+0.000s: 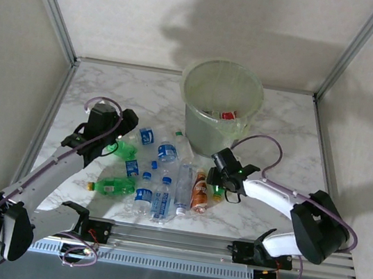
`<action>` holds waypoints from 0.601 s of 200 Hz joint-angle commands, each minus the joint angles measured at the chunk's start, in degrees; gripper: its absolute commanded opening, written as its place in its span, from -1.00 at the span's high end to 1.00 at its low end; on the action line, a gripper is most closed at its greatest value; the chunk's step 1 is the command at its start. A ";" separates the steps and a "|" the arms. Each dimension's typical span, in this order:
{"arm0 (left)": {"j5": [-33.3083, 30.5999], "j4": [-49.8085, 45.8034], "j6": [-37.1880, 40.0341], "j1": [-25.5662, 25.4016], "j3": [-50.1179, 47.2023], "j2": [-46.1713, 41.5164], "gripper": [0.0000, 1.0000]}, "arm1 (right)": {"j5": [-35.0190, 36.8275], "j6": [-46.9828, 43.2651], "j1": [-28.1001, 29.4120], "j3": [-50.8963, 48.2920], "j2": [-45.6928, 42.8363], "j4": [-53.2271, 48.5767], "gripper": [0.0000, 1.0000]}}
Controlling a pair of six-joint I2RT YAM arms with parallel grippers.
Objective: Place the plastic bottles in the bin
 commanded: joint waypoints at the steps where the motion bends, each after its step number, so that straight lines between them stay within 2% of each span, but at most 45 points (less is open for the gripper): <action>1: 0.76 0.91 -0.42 -0.53 -0.04 0.49 -0.68 | 2.25 1.29 -0.35 -0.58 -5.36 -3.31 -0.05; 73: 0.37 0.22 -0.47 -0.80 1.79 0.76 -0.68 | 8.20 2.74 -0.35 3.64 -19.97 -17.91 0.01; 120: -0.20 -0.72 0.68 -0.81 3.49 1.24 -0.68 | 12.26 4.20 -0.43 12.24 -25.81 -26.94 0.06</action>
